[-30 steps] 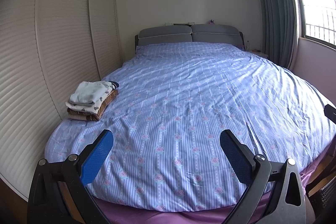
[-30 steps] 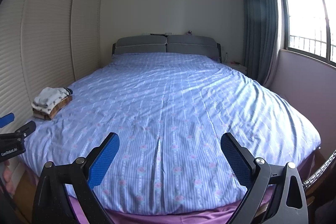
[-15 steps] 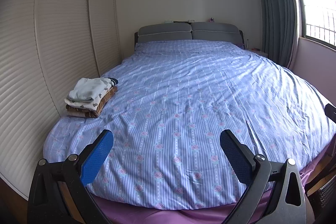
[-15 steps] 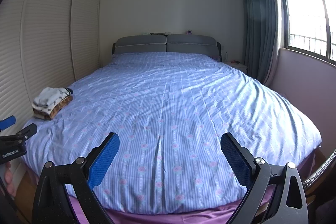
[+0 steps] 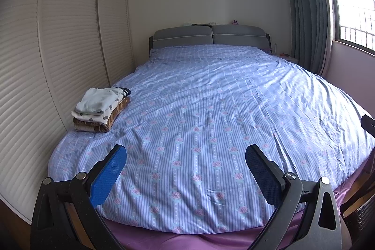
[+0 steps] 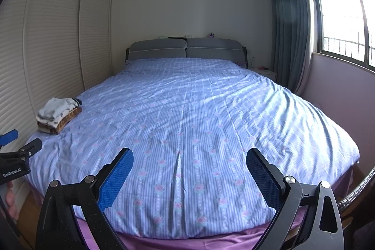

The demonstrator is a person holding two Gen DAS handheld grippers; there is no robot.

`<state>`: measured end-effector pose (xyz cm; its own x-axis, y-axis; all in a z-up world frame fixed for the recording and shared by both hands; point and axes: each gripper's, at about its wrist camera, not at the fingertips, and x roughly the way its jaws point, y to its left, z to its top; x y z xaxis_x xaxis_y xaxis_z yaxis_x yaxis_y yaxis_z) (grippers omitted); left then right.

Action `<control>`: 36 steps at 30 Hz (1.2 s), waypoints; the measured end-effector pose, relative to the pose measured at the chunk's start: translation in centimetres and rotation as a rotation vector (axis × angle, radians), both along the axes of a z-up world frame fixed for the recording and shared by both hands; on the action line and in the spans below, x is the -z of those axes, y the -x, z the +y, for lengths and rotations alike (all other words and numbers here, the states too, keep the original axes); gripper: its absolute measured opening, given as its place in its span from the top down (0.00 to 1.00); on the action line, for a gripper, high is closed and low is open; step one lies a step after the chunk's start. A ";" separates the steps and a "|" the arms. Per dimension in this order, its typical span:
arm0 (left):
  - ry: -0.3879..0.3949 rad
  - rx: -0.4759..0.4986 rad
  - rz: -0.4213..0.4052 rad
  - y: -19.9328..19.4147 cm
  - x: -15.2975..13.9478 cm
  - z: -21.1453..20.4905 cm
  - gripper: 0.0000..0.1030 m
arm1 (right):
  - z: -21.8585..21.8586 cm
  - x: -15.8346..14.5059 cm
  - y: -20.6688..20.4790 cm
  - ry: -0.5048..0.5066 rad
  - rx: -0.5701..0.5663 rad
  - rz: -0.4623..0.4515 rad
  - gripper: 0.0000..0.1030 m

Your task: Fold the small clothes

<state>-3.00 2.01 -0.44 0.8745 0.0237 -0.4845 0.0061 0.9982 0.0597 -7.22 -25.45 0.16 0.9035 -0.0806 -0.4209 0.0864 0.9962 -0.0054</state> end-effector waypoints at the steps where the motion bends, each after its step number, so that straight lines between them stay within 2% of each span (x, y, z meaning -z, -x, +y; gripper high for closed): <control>1: 0.000 0.000 0.001 0.0 0.0 0.0 0.00 | 0.0 0.0 0.0 -0.001 0.000 0.000 0.05; 19: 0.001 0.006 -0.011 0.2 -0.2 -0.2 0.00 | 0.1 0.0 -0.2 -0.003 -0.003 0.004 0.05; 30: 0.027 0.032 0.001 0.0 -0.1 -0.2 0.00 | 0.3 0.2 -0.1 -0.009 0.007 0.000 0.05; 36: 0.014 0.037 -0.008 0.0 0.0 -0.3 0.00 | 0.4 0.3 0.0 -0.007 0.008 0.000 0.05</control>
<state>-3.02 1.69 -0.43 0.8784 -0.0156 -0.4777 0.0429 0.9980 0.0464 -7.19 -25.09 -0.10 0.9029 -0.0851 -0.4213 0.0947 0.9955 0.0018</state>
